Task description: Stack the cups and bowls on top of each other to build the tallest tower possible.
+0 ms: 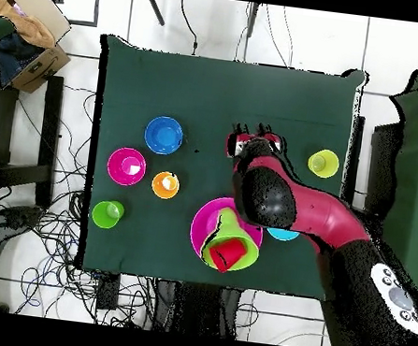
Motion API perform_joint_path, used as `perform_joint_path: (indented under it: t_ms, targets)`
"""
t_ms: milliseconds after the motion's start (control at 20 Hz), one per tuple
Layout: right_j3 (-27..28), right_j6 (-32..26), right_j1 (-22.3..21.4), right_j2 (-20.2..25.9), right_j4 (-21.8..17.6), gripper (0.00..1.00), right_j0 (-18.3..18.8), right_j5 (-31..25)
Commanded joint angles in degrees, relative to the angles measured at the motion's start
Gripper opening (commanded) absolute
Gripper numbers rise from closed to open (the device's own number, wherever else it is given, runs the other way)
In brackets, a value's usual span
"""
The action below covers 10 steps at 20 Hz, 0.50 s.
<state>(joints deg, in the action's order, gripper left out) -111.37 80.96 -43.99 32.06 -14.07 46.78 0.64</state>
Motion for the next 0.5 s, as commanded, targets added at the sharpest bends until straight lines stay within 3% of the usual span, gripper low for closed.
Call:
perform_joint_path:
  t_ms: [50, 300, 500]
  targets:
    - [-4.7, 5.9, -0.1, 7.4, -4.7, 1.00, -3.9, -0.1]
    - [-7.5, 5.6, -1.1, 8.8, -7.0, 1.00, -2.9, 2.1]
    - [-10.1, 7.2, -0.8, 10.4, -10.4, 1.00, -1.8, 8.2]
